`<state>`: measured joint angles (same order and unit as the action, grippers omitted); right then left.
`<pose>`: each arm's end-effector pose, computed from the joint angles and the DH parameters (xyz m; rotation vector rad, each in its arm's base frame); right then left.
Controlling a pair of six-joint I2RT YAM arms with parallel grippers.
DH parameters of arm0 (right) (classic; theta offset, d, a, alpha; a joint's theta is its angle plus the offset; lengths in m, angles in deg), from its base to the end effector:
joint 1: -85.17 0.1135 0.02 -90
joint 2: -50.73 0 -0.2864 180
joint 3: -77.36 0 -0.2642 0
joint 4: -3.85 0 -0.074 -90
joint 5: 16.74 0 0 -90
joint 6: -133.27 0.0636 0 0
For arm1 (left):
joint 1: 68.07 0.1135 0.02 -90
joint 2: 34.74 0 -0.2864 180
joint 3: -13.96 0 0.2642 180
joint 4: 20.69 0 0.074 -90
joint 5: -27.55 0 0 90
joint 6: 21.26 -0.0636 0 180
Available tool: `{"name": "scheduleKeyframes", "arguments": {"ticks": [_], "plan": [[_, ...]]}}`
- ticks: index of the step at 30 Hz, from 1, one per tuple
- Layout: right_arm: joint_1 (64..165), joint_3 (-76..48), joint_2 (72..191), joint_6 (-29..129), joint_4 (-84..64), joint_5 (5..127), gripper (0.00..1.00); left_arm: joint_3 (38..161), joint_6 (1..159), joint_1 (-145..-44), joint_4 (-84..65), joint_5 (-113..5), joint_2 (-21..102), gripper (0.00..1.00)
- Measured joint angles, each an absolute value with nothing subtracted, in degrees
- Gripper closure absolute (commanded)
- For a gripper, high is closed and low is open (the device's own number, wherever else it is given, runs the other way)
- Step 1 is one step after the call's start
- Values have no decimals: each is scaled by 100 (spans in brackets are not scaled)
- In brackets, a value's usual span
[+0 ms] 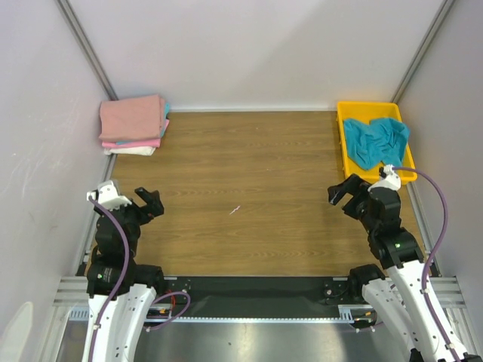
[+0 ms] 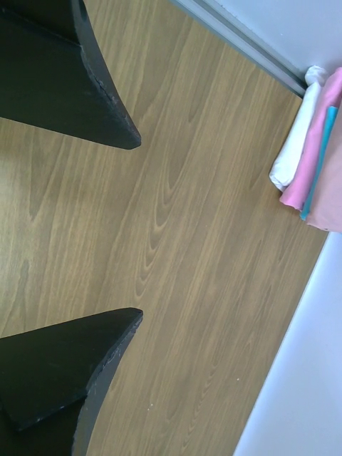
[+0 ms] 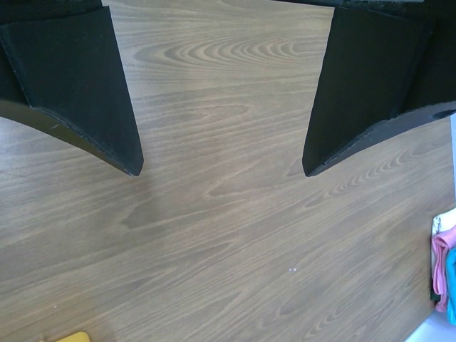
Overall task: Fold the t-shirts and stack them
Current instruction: Neatly place the folded tshirt to the corner
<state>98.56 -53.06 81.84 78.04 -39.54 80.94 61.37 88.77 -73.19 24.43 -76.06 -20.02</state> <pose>0.1476 0.0264 0.2874 0.4603 1.9715 0.4026 0.0989 0.0062 0.2997 -0.3990 1.7375 -0.1038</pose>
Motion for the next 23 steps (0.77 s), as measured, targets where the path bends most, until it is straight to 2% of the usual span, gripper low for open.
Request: {"name": "scheduleKeyframes", "arguments": {"ticks": [23], "plan": [[9856,-5311,8177,7705,-3991,7985,0,6181,8938,-7321,2594,-7630,-1665,0]]}}
